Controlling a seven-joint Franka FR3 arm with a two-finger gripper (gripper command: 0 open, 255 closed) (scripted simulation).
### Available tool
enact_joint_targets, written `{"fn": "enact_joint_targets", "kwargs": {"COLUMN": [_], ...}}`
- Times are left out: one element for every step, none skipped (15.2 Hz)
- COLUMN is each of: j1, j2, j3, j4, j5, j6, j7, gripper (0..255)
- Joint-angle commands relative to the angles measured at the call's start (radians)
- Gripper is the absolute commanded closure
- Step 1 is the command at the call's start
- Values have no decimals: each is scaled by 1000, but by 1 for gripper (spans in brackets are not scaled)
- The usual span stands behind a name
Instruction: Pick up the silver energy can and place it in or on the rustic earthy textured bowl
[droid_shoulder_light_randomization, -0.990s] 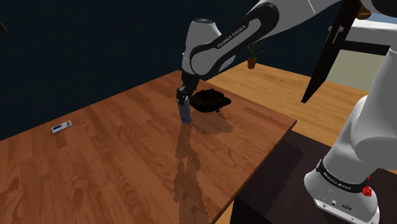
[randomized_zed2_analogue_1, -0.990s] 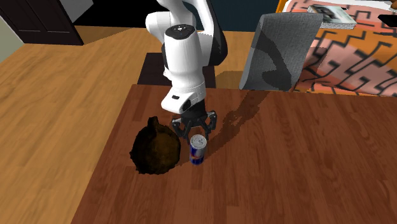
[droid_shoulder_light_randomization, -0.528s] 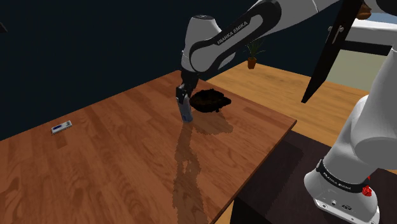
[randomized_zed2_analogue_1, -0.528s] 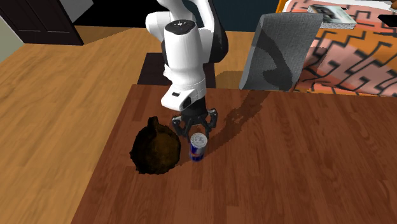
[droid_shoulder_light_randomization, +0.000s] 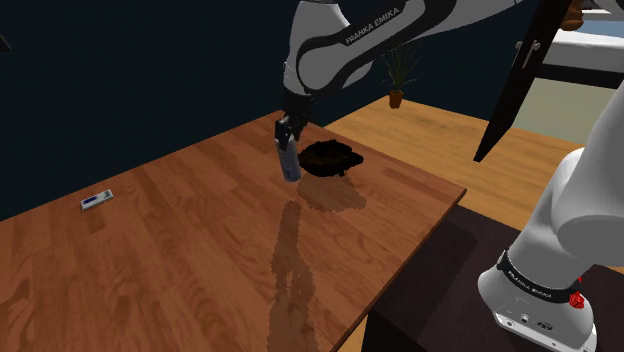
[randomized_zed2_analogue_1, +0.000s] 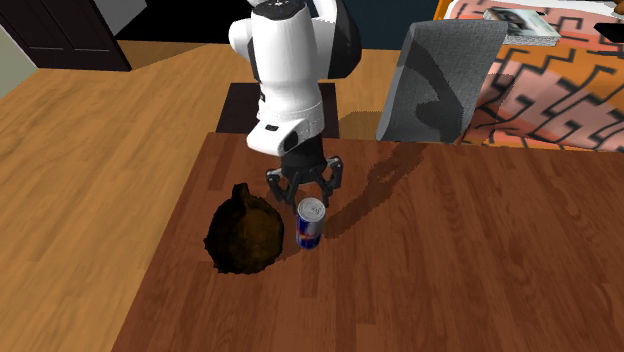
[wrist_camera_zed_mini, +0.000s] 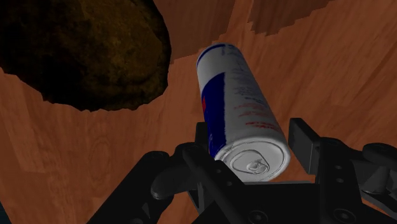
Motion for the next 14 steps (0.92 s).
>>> {"fn": "enact_joint_targets", "kwargs": {"j1": [1,0,0,0,0,0,-1,-1,-1,-1,-1,-1,-2,-2], "j2": [-8,-13,-18,-22,-26,-30,-34,-37,-41,-44,-47,-50,-52,-54], "j3": [1,0,0,0,0,0,0,-1,-1,-1,-1,-1,-1,-2], "j4": [17,25,33,42,51,60,69,78,88,98,108,118,129,140], "j5": [-1,-1,0,0,0,0,0,-1,-1,-1,-1,-1,-1,-1], "j6": [-25,-37,-50,-63,-76,-89,-102,-115,-128,-141,-154,-167,-181,-194], "j7": [3,3,4,4,5,5,6,6,7,7,8,9,9,10], "gripper": [255,255,255,255,255,255,255,255,255,255,255,255,255,255]}}
